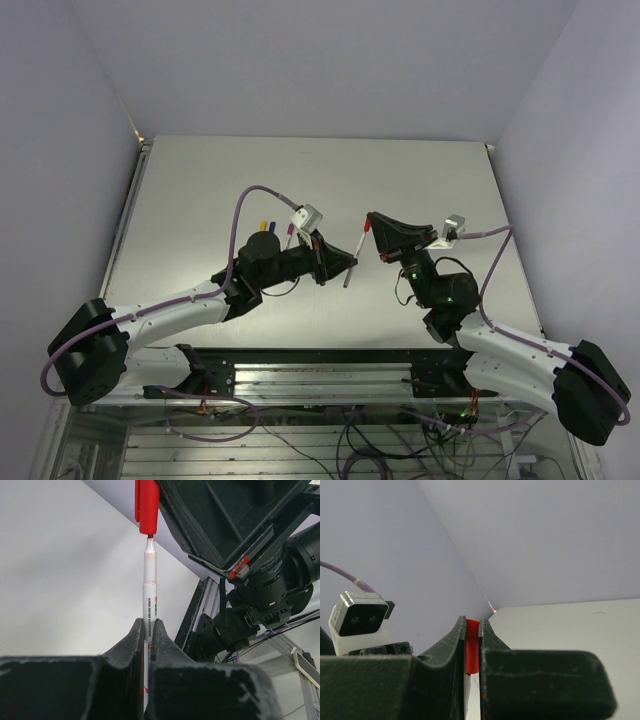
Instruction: Insert the pens into the pen caps
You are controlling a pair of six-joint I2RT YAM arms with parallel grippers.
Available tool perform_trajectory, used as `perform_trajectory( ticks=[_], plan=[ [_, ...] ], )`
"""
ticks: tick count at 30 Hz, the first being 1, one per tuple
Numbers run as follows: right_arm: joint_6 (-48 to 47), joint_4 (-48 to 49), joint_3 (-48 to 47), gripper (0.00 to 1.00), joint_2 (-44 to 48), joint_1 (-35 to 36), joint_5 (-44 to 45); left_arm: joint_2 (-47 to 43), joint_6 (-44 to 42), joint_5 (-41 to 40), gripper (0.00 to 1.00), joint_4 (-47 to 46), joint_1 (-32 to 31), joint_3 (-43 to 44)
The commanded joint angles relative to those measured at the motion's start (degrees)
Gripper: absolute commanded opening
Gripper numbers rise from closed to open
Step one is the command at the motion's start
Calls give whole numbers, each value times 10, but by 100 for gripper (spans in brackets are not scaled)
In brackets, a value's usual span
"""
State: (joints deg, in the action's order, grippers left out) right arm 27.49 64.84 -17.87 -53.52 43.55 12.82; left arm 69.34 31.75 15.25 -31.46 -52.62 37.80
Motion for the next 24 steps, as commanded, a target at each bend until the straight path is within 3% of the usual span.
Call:
perform_trajectory(
  ticks=[1, 13, 24],
  plan=[
    [6, 11, 9, 0, 0, -1, -3, -5, -2, -8, 7, -31, -3, 8],
    [66, 52, 40, 0, -51, 15, -45, 2, 28, -48, 7, -108, -3, -18],
    [79, 23, 47, 0, -52, 26, -68, -30, 32, -112, 7, -141, -3, -39]
  ],
)
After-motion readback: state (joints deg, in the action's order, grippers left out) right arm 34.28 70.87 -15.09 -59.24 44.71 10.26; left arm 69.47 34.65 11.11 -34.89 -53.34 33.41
